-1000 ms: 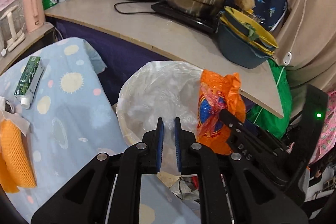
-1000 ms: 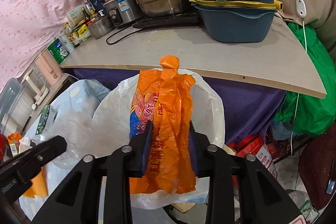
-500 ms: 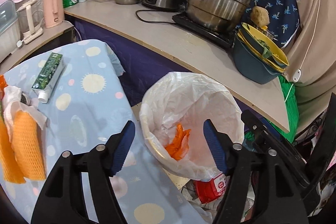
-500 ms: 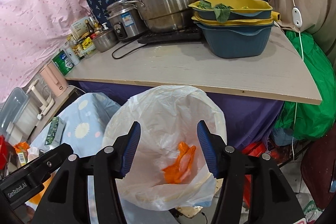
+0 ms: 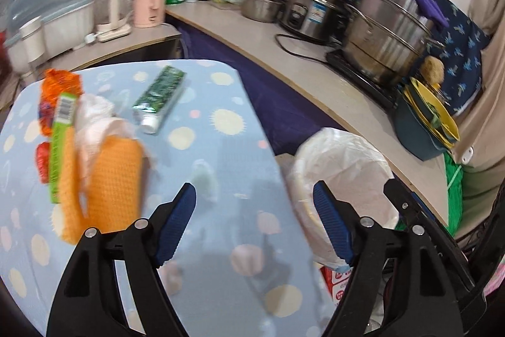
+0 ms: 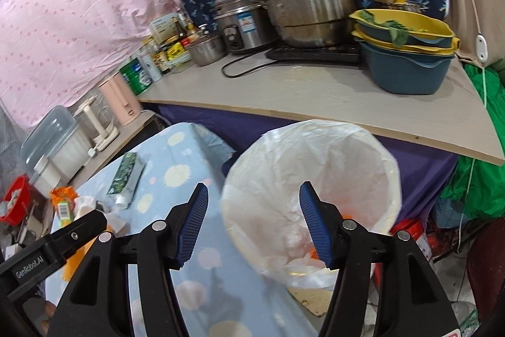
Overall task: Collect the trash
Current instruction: 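Move both grippers back toward the orange foam nets on the table, then grasp one orange foam net with each gripper and lift, then carry both foam nets over the bin and open both grippers, then withdraw both grippers from the bin back toward the table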
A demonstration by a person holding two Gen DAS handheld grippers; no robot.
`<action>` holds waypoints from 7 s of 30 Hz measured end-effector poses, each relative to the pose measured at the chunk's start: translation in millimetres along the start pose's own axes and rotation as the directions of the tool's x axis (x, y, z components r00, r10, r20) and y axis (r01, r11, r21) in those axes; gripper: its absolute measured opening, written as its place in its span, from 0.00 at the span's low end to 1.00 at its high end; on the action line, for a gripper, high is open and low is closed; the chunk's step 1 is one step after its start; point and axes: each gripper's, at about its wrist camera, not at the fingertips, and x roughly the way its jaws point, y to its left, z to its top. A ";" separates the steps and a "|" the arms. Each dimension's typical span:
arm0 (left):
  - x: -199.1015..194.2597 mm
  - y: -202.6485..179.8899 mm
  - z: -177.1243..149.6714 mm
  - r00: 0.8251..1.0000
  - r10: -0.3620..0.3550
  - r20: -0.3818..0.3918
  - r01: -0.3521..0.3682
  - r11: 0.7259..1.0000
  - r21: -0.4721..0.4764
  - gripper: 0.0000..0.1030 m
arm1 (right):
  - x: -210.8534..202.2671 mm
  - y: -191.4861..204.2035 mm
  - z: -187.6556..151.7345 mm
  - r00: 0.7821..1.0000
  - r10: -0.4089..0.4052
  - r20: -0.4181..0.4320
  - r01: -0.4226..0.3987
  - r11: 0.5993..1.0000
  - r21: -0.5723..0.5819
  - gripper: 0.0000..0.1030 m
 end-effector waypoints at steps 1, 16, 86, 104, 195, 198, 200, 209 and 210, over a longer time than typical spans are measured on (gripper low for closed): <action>-3.8 9.3 0.5 1.000 0.020 0.005 -0.020 1.000 -0.015 0.71 | 0.9 6.9 -1.9 1.000 0.009 -0.005 -0.009 1.000 -0.011 0.57; -38.4 132.6 -12.0 0.976 0.217 -0.002 -0.213 0.956 -0.202 0.79 | 21.9 117.8 -51.5 0.982 0.131 -0.136 -0.151 0.976 -0.154 0.58; -30.1 198.6 -58.8 0.972 0.179 -0.154 -0.212 0.948 -0.238 0.16 | 54.2 209.6 -117.6 0.913 0.240 -0.330 -0.330 0.911 -0.249 0.23; -57.3 107.5 -68.0 0.983 0.153 -0.099 -0.163 0.982 -0.099 0.16 | 4.1 124.0 -100.4 0.941 0.245 -0.235 -0.284 0.947 -0.150 0.23; 14.0 -54.9 17.3 1.000 0.016 0.006 -0.016 0.996 0.084 0.52 | 8.7 -27.5 -6.5 1.000 0.014 -0.018 -0.013 0.999 0.046 0.52; 10.1 -40.3 14.8 0.999 0.033 0.006 -0.033 0.997 0.069 0.52 | 7.7 -14.2 -9.3 0.999 0.027 -0.022 -0.026 0.999 0.025 0.52; 7.4 -29.2 13.1 0.999 0.048 0.006 -0.048 0.997 0.056 0.52 | 7.7 -4.2 -11.5 0.999 0.037 -0.028 -0.037 0.999 0.011 0.52; -6.7 31.2 3.6 0.990 0.140 0.008 -0.140 0.990 -0.006 0.55 | 10.4 42.6 -24.3 0.995 0.084 -0.058 -0.087 0.995 -0.056 0.52; -8.0 39.2 2.3 0.989 0.151 0.007 -0.151 0.989 -0.013 0.55 | 11.2 48.3 -26.5 0.994 0.089 -0.063 -0.093 0.994 -0.063 0.52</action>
